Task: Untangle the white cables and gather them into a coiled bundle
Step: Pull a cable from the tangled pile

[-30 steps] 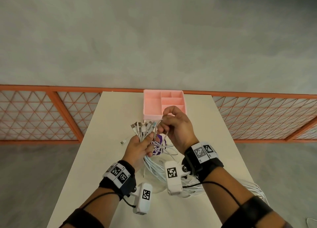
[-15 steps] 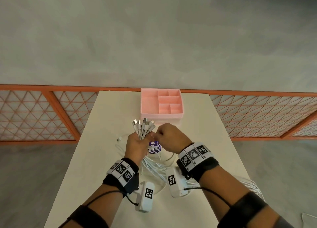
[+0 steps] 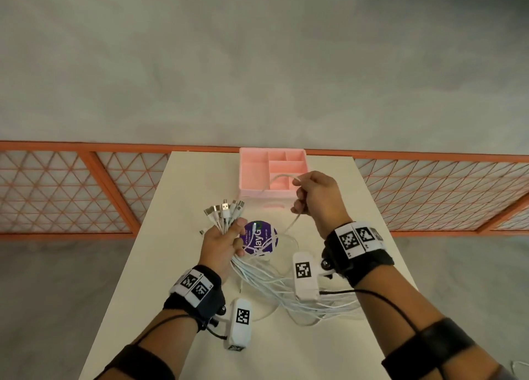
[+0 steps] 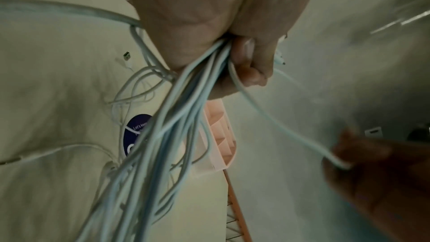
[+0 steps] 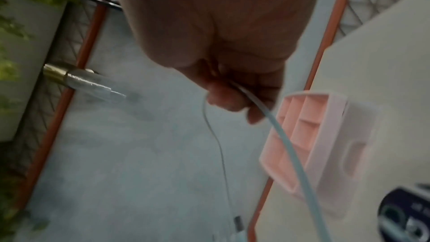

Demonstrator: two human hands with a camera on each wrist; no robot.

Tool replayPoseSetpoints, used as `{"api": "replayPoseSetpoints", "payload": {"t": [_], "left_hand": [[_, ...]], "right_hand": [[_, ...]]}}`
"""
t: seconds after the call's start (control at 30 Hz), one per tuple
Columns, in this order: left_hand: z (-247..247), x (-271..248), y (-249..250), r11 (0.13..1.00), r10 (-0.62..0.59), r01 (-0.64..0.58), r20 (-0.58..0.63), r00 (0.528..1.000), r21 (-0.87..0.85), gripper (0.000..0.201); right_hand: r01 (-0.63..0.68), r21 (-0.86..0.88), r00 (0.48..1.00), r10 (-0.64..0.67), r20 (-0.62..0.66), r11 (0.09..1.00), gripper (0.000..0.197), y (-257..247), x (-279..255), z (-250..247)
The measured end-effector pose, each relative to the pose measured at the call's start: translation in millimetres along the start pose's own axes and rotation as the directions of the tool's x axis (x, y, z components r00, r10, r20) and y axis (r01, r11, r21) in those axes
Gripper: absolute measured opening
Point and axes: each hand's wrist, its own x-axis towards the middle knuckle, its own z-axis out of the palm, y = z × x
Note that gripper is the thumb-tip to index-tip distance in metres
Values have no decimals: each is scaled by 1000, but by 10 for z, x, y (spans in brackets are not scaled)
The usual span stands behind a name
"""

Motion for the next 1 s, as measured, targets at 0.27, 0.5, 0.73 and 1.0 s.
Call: {"api": "replayPoseSetpoints", "payload": {"t": [0.27, 0.5, 0.73, 1.0], "left_hand": [[78, 11, -95, 959, -44, 39, 9, 999, 282, 21], [192, -39, 27, 979, -19, -7, 126, 992, 206, 18], [41, -4, -23, 989, -45, 37, 52, 998, 146, 13], [141, 110, 8, 963, 11, -28, 65, 998, 269, 16]], "right_hand": [[403, -911, 904, -193, 382, 87, 69, 399, -149, 18], [457, -874, 887, -6, 462, 164, 28, 596, -214, 164], [282, -648, 929, -34, 368, 708, 37, 258, -80, -65], [258, -229, 966, -257, 37, 939, 32, 39, 6, -18]]}}
